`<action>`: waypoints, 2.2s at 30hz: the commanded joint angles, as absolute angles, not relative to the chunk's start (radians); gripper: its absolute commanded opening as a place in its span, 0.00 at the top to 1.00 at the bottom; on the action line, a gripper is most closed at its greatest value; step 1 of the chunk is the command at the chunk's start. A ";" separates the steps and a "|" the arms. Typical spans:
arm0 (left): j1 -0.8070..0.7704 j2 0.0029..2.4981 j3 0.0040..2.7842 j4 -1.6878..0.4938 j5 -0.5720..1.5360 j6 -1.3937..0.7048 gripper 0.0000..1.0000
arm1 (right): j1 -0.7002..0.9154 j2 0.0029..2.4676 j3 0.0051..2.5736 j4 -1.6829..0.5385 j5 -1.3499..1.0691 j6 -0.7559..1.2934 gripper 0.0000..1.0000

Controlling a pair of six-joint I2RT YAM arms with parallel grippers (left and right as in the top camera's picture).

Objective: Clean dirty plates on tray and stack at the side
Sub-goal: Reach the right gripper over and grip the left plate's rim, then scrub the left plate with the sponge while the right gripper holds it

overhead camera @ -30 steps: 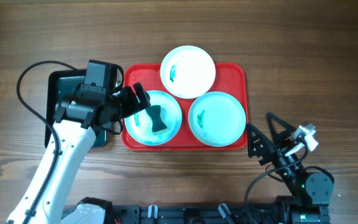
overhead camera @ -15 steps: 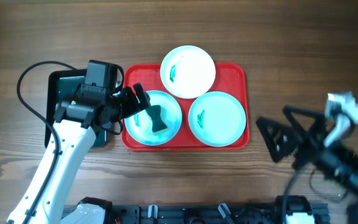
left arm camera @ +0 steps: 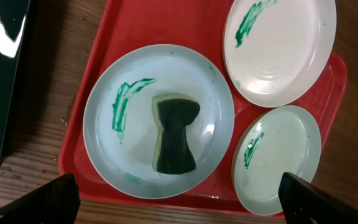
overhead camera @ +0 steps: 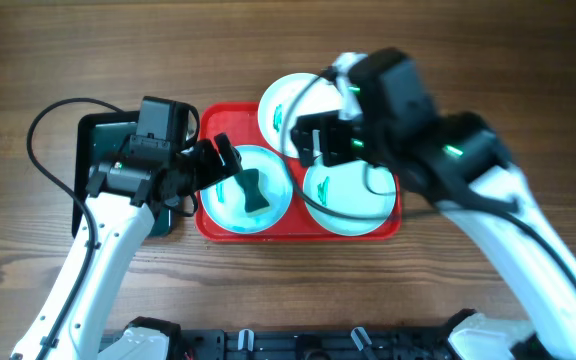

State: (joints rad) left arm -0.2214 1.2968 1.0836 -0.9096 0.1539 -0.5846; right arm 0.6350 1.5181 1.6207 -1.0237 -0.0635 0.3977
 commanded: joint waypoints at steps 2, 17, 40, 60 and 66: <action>-0.216 1.295 1.090 -0.911 0.147 -0.583 0.00 | 0.646 1.749 1.630 -0.993 -0.001 0.466 0.30; -0.217 1.296 1.090 -0.934 0.140 -0.583 0.00 | 0.642 2.136 1.628 -0.887 -0.159 0.444 0.84; -0.217 1.312 1.025 -0.986 0.111 -0.554 0.12 | 0.637 2.172 1.558 -0.852 -0.133 0.371 0.96; -0.219 1.551 0.981 -0.871 0.245 -0.479 0.08 | 0.633 2.172 1.550 -0.828 -0.167 0.396 0.96; -0.219 1.594 0.981 -0.793 0.285 -0.478 0.07 | 0.634 2.172 1.549 -0.843 -0.167 0.395 0.82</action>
